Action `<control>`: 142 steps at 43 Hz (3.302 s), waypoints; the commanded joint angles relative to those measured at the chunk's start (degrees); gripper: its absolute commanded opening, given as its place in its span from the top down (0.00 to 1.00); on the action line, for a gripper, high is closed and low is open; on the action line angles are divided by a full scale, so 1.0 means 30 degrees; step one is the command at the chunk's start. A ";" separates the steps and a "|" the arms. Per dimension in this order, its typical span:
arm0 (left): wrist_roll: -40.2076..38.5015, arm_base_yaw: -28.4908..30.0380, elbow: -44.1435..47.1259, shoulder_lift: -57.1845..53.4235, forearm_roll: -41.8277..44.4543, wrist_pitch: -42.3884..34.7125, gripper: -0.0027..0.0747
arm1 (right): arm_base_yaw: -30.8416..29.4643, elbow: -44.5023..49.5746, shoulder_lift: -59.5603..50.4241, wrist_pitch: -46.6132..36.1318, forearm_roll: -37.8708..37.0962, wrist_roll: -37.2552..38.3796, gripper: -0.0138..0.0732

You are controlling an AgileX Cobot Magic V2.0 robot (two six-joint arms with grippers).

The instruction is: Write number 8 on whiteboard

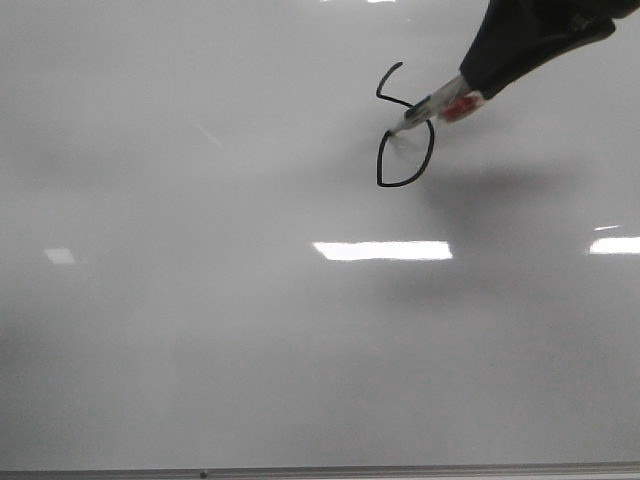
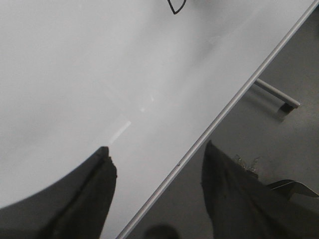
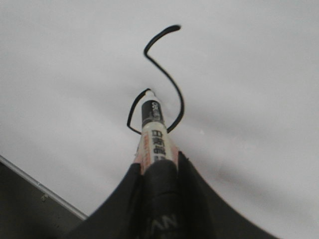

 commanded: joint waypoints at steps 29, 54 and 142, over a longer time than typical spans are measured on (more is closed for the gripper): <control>0.0727 0.0094 -0.0514 -0.0187 -0.0609 0.0027 0.47 | 0.1906 -0.1806 -0.2610 0.1805 -0.0413 -0.2888 0.91; 0.7882 -0.4882 -0.1597 0.4044 -0.5127 0.0215 0.46 | 0.5418 0.1389 -0.7645 0.8228 0.2733 -0.8112 0.91; -1.3649 0.6592 0.0048 0.4050 0.8836 -0.5243 0.91 | 0.1205 0.0791 -0.9500 0.8844 -0.2190 -0.2182 0.16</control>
